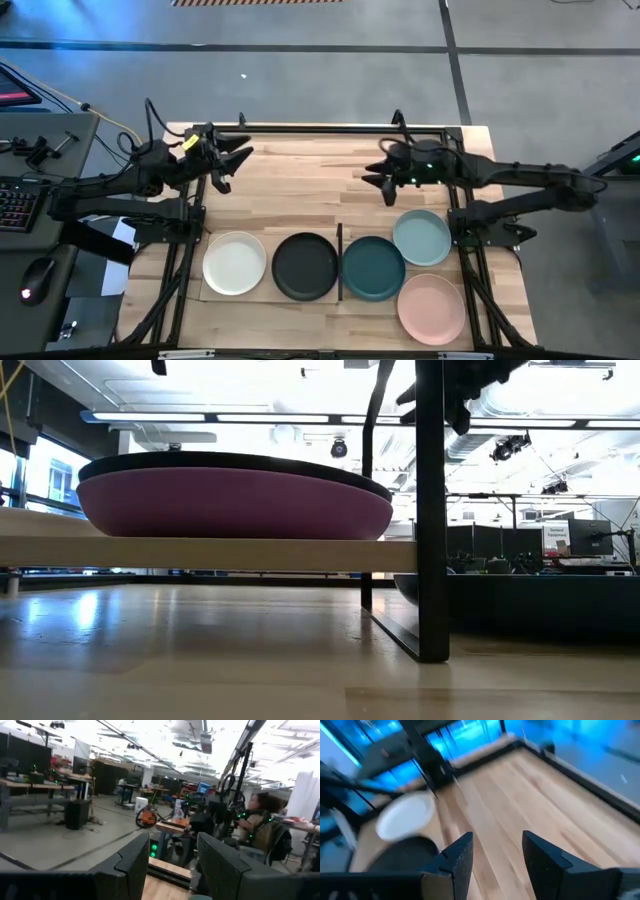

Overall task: Place and stack plates onto a shelf
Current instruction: Stack the dark green plate on top of the black plate on the shelf

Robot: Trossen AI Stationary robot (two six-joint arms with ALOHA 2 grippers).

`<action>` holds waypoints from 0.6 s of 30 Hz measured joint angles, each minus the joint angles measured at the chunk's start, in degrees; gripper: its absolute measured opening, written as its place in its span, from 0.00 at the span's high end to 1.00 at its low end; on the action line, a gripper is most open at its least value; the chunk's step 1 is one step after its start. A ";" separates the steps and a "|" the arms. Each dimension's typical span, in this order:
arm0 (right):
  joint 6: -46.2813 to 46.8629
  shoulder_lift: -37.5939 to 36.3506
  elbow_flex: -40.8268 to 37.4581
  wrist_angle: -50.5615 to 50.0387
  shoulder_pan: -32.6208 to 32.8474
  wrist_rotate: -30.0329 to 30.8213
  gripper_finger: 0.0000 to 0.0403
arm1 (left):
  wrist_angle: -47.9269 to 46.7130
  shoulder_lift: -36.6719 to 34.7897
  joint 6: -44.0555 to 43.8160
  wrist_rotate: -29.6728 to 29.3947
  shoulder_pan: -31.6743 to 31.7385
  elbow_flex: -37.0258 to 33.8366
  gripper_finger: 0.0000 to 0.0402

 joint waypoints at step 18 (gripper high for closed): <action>1.47 -2.64 -5.99 14.99 0.00 -0.72 0.63 | -6.82 0.01 -3.71 0.39 0.00 0.00 0.61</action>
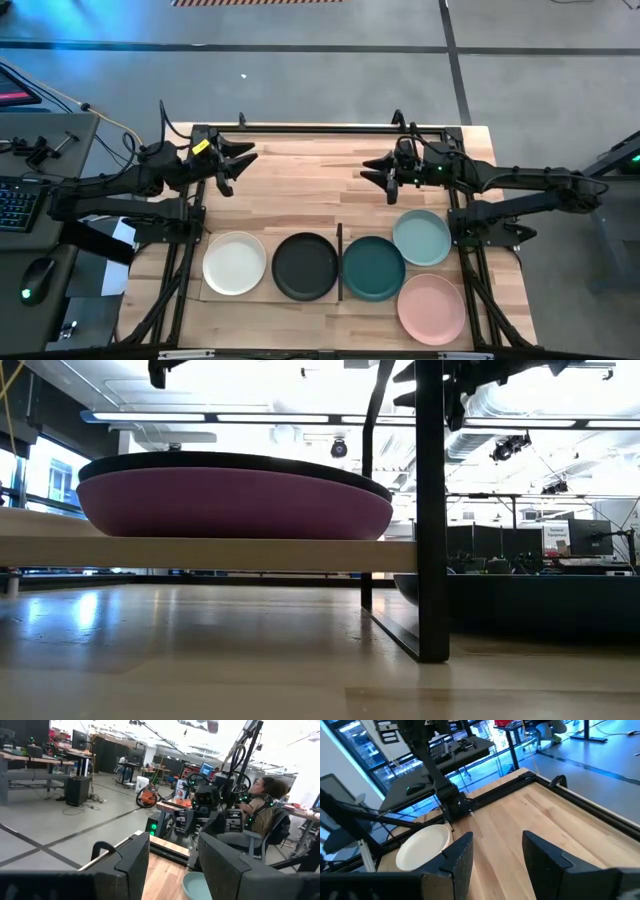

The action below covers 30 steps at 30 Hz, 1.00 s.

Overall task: Place and stack plates onto a shelf
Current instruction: Stack the dark green plate on top of the black plate on the shelf

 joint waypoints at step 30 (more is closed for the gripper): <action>14.26 10.00 -2.08 -32.71 12.94 -8.13 0.63 | -0.12 0.04 1.03 -0.87 -0.02 0.00 0.61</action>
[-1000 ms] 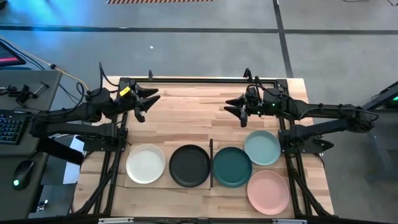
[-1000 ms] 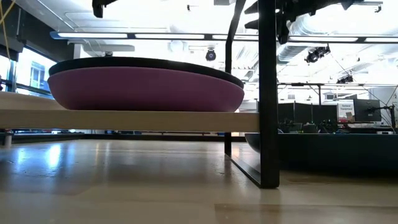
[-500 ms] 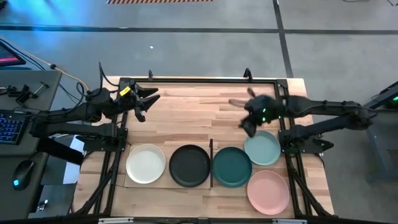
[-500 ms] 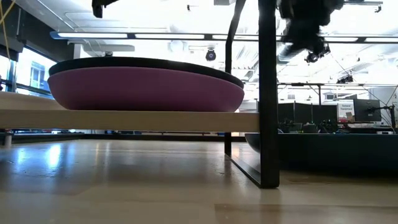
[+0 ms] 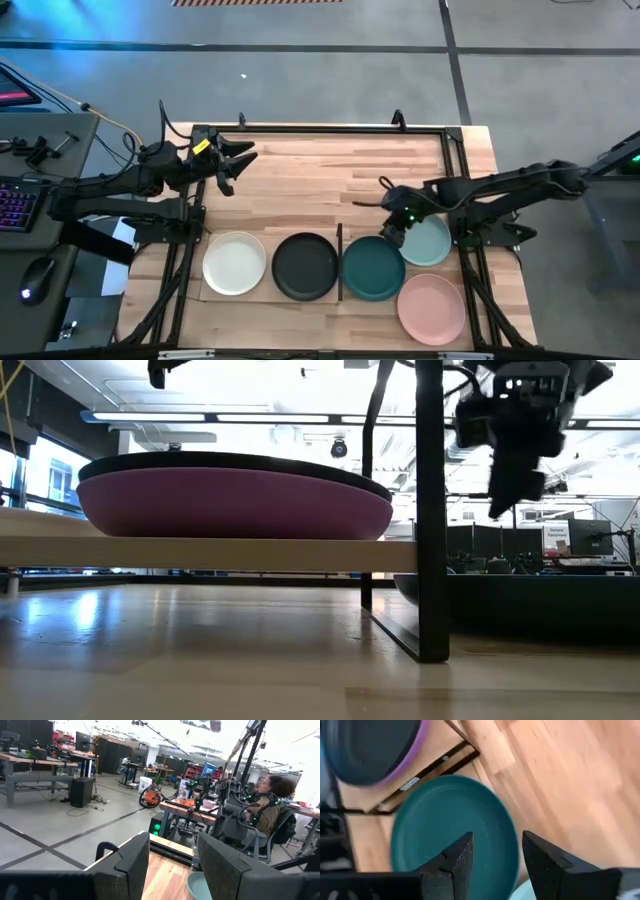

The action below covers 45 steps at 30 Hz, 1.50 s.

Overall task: Place and stack plates onto a shelf
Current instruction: Stack the dark green plate on top of the black plate on the shelf

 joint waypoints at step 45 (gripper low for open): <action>-15.47 18.21 1.64 -1.12 -0.55 -1.99 0.99 | -0.48 0.00 1.04 -0.02 0.02 0.00 0.61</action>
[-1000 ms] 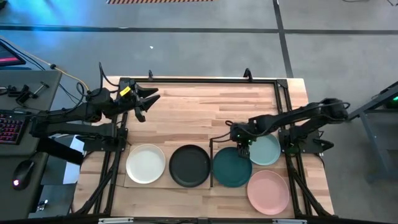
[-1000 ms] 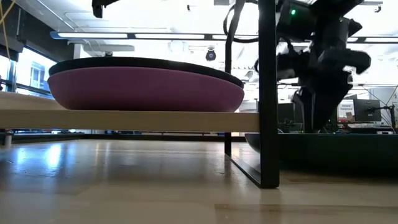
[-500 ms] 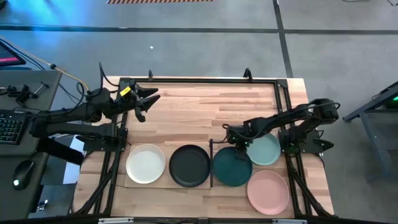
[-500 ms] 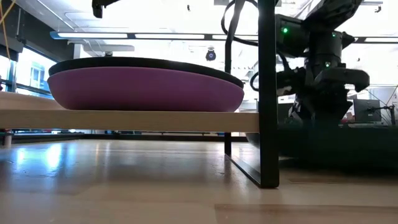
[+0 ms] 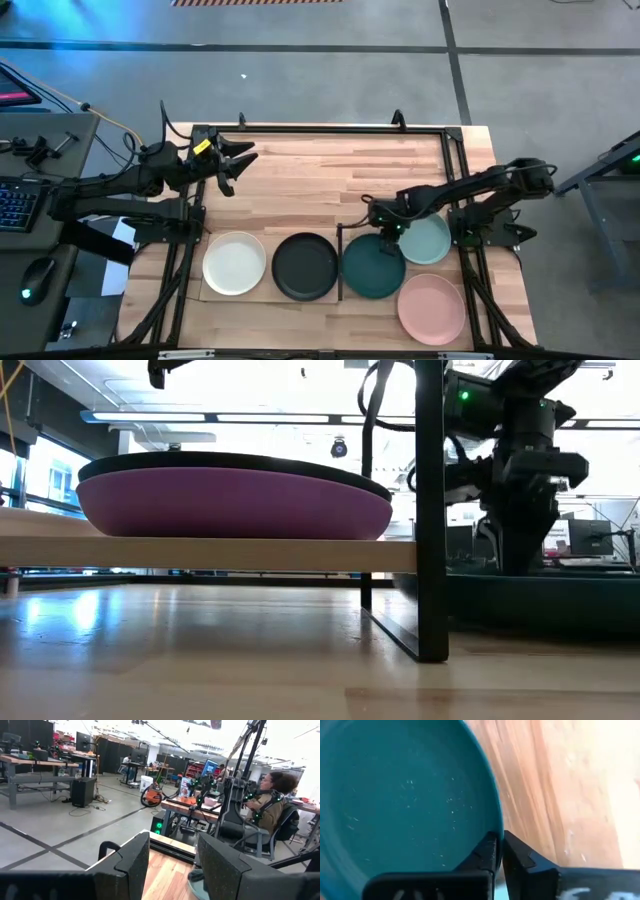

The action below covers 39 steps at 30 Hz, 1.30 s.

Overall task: Place and stack plates onto a shelf
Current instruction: Stack the dark green plate on top of the black plate on the shelf

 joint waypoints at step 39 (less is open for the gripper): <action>-7.00 -22.95 20.55 -24.69 -14.31 -17.24 1.00 | 4.24 0.00 2.38 0.00 0.00 0.02 0.61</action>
